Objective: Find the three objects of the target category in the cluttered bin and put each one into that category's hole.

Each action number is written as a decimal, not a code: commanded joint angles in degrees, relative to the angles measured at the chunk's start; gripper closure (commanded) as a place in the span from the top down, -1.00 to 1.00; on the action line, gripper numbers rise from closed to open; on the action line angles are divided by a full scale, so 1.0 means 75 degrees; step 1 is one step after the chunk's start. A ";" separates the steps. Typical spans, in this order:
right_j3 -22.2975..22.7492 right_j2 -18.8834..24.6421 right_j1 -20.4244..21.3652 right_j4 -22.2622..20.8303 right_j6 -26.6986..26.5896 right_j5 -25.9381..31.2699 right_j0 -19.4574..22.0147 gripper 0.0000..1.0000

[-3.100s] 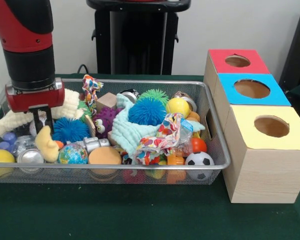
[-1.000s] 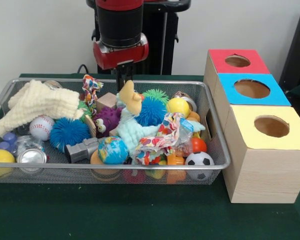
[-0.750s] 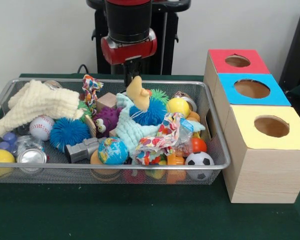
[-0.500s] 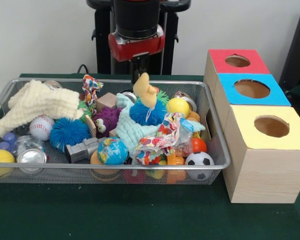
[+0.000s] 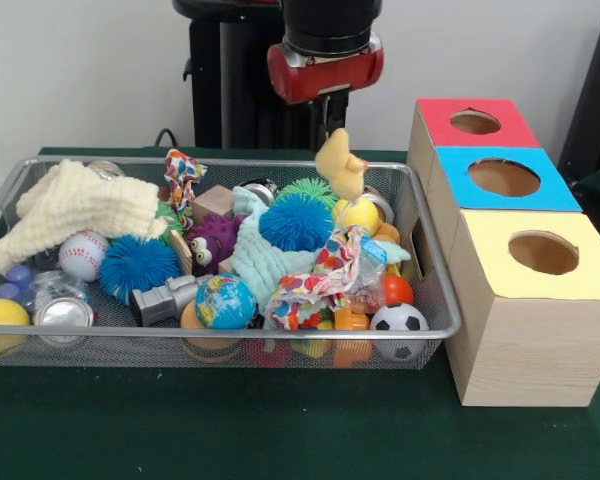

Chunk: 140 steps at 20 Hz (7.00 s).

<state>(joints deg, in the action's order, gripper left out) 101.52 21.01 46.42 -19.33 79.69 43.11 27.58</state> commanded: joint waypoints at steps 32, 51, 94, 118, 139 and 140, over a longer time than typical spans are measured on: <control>0.1050 -0.1387 0.0344 0.2735 0.2635 0.0030 -0.2408 -1.00; 0.1369 -0.1752 -0.0069 0.2822 0.2905 -0.1073 -0.2975 -1.00; 0.2841 -0.2234 0.0861 0.3202 0.2381 -0.1434 -0.3363 -1.00; 0.3449 -0.2402 0.0529 0.3176 0.2632 -0.2641 -0.3925 -1.00; 0.3151 -0.2900 0.0063 0.3834 0.3362 -0.3133 -0.5046 -1.00; 0.3163 -0.2938 0.0075 0.3843 0.3374 -0.3177 -0.5087 -1.00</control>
<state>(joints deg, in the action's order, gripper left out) 126.72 -0.84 50.03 5.69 88.04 25.88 -10.49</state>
